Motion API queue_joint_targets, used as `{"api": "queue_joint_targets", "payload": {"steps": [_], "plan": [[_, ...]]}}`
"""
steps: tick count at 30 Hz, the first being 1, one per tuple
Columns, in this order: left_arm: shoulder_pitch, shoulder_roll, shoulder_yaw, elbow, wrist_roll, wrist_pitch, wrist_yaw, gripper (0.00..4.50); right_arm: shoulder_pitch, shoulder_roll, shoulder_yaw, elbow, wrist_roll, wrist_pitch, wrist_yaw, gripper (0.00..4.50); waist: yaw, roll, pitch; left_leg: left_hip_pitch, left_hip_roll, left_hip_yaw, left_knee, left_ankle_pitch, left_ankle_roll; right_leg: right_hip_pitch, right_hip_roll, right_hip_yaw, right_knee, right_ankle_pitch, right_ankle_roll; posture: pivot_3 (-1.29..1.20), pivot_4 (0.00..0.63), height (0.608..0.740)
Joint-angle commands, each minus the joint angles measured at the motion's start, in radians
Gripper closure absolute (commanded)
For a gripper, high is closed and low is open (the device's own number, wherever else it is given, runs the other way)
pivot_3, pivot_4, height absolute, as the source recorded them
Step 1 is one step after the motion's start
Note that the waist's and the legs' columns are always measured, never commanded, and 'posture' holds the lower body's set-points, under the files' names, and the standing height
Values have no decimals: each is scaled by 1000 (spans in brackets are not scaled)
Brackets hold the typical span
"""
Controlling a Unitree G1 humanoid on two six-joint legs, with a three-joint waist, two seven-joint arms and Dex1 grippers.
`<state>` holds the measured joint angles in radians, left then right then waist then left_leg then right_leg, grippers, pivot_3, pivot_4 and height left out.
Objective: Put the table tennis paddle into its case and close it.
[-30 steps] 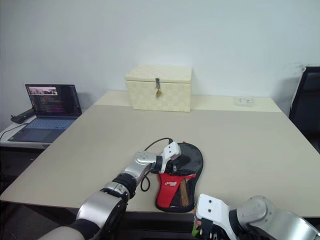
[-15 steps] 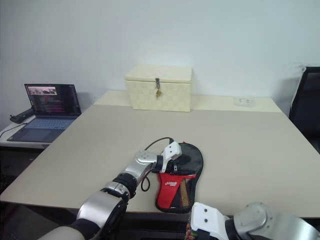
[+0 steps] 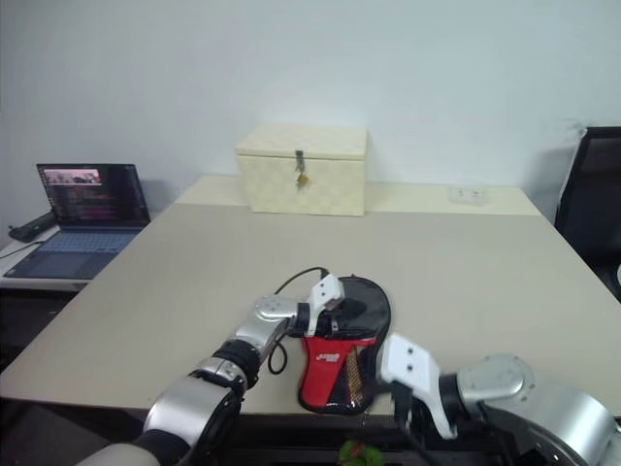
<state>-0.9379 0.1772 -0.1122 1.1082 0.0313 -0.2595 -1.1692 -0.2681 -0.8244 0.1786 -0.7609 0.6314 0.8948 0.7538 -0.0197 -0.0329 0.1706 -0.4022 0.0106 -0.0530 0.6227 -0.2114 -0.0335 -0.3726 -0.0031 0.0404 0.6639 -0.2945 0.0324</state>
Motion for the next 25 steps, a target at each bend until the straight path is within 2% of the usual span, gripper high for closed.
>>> {"api": "queue_joint_targets", "payload": {"steps": [1,4,6,7,11,15,18,25], "plan": [[60,60,32,-169,-77,77,-87,1071,-41,25,-27,135,-117,-176,6,1395,-12,1,3,-1,0,0,0,0,0,-1,0,0,0,0,0,0,150,740],[154,138,70,-450,-158,209,-99,1071,-83,64,-40,296,-178,-301,30,1395,-16,1,7,-2,1,0,-1,0,0,-4,0,1,1,0,-1,0,150,740],[287,239,149,-757,-245,376,-60,1071,-147,102,-59,465,-195,-383,67,1395,-26,1,10,-7,2,-1,-1,0,0,-10,0,2,3,1,-2,0,150,740],[345,276,185,-875,-282,452,-31,1071,-171,112,-67,536,-202,-415,90,1395,-29,1,11,-10,3,-2,1,0,0,-13,0,4,5,5,-8,0,150,740],[513,347,271,-1131,-357,629,90,1071,-232,115,-83,747,-259,-553,166,1395,-18,6,15,-13,2,-5,3,0,0,-17,-3,2,10,4,-11,0,150,740],[621,368,310,-1265,-387,702,186,1071,-297,99,-104,938,-298,-650,245,1395,-4,10,19,-13,-1,-3,5,0,0,-16,-3,1,13,4,-10,0,150,740],[626,373,310,-1293,-402,729,228,1071,-343,80,-116,1039,-316,-679,292,1395,-3,10,20,-13,-1,-3,7,0,0,-15,-3,1,13,4,-10,0,150,740],[608,376,303,-1213,-403,692,271,1071,-296,49,-145,960,-316,-627,312,1395,-11,10,20,-13,1,0,6,0,0,-17,-3,1,14,4,-11,0,150,740]]}}
